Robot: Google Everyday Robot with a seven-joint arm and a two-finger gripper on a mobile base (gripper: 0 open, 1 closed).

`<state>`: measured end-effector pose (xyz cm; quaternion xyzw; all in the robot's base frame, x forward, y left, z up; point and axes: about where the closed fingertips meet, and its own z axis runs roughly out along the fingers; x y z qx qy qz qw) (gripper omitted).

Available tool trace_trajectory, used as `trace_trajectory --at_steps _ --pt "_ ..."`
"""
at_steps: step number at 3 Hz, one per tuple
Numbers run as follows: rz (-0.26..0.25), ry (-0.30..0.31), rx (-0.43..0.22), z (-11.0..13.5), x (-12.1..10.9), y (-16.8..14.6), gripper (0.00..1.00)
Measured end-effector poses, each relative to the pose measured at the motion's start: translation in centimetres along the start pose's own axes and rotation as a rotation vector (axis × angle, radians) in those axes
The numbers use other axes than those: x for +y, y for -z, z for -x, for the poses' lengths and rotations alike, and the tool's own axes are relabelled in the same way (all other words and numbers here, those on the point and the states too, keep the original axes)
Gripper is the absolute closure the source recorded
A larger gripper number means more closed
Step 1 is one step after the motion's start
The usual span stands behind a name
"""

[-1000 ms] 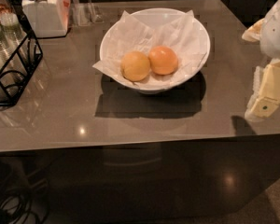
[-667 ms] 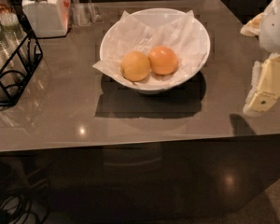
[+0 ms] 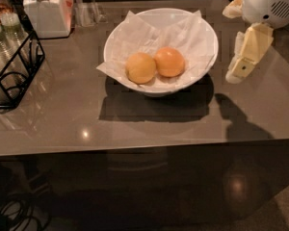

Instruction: Pick orange from white bowl

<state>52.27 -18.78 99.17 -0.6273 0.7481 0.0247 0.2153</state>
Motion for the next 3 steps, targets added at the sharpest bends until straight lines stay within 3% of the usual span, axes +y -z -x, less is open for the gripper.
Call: trace_trajectory --at_steps 1,3 --pt "0.027 0.016 -0.085 2.8 -3.4 -1.6 0.0" --pt "0.116 0.054 -0.173 8.5 -6.2 -5.8 0.0"
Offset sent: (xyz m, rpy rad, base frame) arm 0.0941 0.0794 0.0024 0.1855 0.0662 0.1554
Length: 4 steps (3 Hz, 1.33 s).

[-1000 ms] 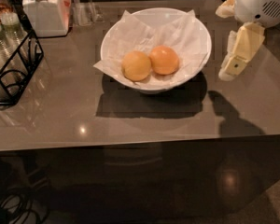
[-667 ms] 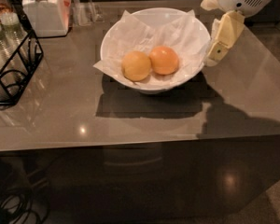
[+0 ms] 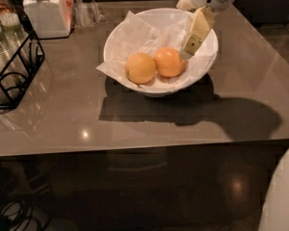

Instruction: Pick orange from white bowl

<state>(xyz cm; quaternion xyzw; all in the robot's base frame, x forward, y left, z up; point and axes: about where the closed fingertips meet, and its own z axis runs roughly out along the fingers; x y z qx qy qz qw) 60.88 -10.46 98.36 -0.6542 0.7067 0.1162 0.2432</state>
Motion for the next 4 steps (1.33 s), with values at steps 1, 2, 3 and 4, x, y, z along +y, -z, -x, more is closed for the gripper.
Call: trace_trajectory --at_steps 1,2,3,4 --pt "-0.015 0.001 -0.009 0.3 -0.5 -0.2 0.0" --pt "-0.015 0.001 -0.009 0.3 -0.5 -0.2 0.19" --pt "-0.021 -0.003 -0.02 0.4 -0.9 -1.0 0.3" --pt "0.016 -0.008 -0.034 0.1 -1.7 -3.5 0.14"
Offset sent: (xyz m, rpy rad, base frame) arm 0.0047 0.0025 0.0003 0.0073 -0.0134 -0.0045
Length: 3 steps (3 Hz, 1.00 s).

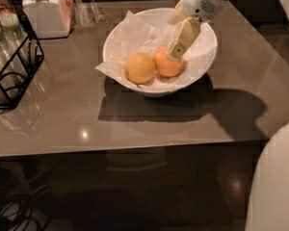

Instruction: Pick orange from white bowl

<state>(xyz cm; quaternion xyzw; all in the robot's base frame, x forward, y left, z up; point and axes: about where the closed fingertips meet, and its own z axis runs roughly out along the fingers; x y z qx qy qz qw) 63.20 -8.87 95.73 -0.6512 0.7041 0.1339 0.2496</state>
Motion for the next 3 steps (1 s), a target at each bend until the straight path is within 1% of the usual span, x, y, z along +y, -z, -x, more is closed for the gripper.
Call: trace_trajectory --at_steps 1,2,3 --pt "0.042 -0.022 -0.004 -1.0 -0.9 -2.9 0.12" --pt "0.082 -0.051 -0.007 -2.0 -1.1 -5.1 0.12" --pt "0.112 -0.085 -0.01 -2.9 -0.8 -6.4 0.26"
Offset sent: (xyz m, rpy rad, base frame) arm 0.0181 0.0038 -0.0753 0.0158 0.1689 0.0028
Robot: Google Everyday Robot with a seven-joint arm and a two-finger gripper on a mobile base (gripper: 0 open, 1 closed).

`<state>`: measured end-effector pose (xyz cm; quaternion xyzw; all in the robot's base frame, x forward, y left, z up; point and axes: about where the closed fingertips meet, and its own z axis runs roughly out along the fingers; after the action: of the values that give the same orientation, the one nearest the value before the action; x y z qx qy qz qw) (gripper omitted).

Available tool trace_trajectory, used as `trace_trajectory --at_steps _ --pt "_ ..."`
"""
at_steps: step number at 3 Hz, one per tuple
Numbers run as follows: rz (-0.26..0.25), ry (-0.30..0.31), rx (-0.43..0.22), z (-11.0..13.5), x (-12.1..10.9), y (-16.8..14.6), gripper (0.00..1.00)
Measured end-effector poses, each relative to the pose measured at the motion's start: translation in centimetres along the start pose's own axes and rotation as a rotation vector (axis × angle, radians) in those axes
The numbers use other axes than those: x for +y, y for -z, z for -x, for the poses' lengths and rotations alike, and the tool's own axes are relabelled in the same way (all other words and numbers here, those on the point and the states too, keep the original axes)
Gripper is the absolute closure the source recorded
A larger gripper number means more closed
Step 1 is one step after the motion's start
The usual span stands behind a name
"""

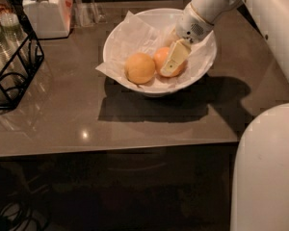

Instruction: Pick orange from white bowl

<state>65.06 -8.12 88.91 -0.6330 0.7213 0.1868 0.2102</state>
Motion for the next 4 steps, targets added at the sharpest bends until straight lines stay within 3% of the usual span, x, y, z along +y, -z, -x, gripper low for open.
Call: trace_trajectory --at_steps 1,2,3,4 --pt "0.032 -0.04 0.002 -1.2 0.2 -1.2 0.3" --pt "0.071 -0.072 0.006 -2.2 0.3 -2.7 0.24" --pt "0.077 -0.076 0.007 -2.2 0.3 -2.6 0.24" --pt "0.071 -0.081 0.012 -2.3 0.3 -2.7 0.43"
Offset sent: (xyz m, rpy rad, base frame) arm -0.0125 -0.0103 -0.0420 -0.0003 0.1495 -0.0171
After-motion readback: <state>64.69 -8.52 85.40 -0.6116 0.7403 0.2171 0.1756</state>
